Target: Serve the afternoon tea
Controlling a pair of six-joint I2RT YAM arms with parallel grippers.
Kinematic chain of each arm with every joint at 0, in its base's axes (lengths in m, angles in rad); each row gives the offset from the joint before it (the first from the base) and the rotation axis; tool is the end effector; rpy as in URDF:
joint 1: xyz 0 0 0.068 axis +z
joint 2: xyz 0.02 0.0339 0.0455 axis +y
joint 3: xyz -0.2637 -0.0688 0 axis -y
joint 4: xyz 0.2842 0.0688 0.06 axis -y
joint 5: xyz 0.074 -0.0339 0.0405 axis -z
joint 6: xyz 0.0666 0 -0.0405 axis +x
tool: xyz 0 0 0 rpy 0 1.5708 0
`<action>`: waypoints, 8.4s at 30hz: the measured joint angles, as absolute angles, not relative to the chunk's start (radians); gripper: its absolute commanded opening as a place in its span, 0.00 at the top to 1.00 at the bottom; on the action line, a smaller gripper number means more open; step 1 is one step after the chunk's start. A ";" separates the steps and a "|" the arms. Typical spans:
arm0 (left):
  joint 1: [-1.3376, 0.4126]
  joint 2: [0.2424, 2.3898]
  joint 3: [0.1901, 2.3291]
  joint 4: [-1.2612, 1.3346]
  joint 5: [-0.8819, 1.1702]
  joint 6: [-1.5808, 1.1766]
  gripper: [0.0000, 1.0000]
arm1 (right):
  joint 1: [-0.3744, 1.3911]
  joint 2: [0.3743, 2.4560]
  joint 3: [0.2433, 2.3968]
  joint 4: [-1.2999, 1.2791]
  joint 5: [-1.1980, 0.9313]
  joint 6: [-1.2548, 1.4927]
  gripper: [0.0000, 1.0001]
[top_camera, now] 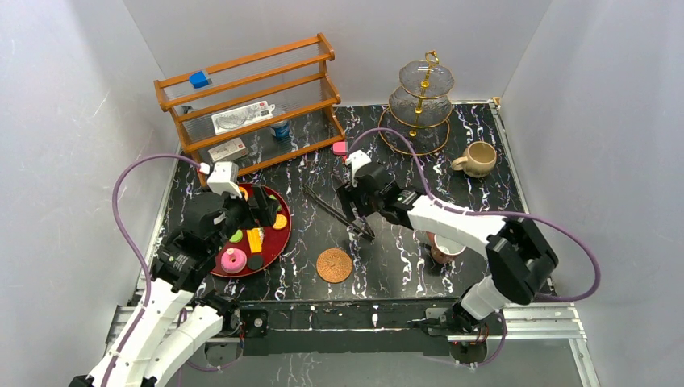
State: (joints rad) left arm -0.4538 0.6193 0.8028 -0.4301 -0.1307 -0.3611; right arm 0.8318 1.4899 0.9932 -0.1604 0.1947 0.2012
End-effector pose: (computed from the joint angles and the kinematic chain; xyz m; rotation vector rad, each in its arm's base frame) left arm 0.1921 -0.0841 0.3432 -0.0085 1.8392 -0.4570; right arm 0.2705 0.2777 0.2085 -0.5908 2.1570 0.3525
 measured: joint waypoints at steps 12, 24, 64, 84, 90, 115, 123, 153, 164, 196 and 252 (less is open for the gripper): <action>-0.454 0.548 0.707 -0.354 -0.165 -0.305 0.04 | 0.832 1.690 1.046 -0.076 0.160 0.093 0.06; -0.454 0.548 0.707 -0.348 -0.170 -0.283 0.04 | 0.832 1.777 1.057 -0.020 0.180 0.027 0.13; -0.454 0.546 0.707 -0.348 -0.180 -0.272 0.04 | 0.834 1.806 0.949 0.190 0.200 0.029 0.20; -0.454 0.545 0.707 -0.348 -0.184 -0.272 0.04 | 0.834 1.782 0.918 0.200 0.204 0.027 0.34; -0.454 0.545 0.707 -0.348 -0.184 -0.272 0.04 | 0.834 1.752 0.918 0.132 0.208 0.026 0.35; -0.454 0.549 0.707 -0.348 -0.188 -0.272 0.04 | 0.834 1.506 1.025 -0.230 0.169 0.143 0.40; -0.454 0.550 0.706 -0.348 -0.189 -0.272 0.05 | 0.841 1.467 1.065 -0.305 0.126 0.183 0.42; -0.454 0.378 0.706 -0.367 -0.326 -0.289 0.05 | 1.023 1.639 1.202 -0.129 0.047 0.003 0.43; -0.454 0.345 0.700 -0.368 -0.355 -0.289 0.05 | 1.036 1.705 1.213 -0.102 0.052 -0.171 0.41; -0.454 0.324 0.700 -0.370 -0.368 -0.289 0.04 | 1.096 1.789 1.281 -0.101 0.132 -0.232 0.54; -0.454 0.373 0.700 -0.374 -0.370 -0.288 0.04 | 0.712 1.452 1.463 -0.254 0.522 -0.057 0.56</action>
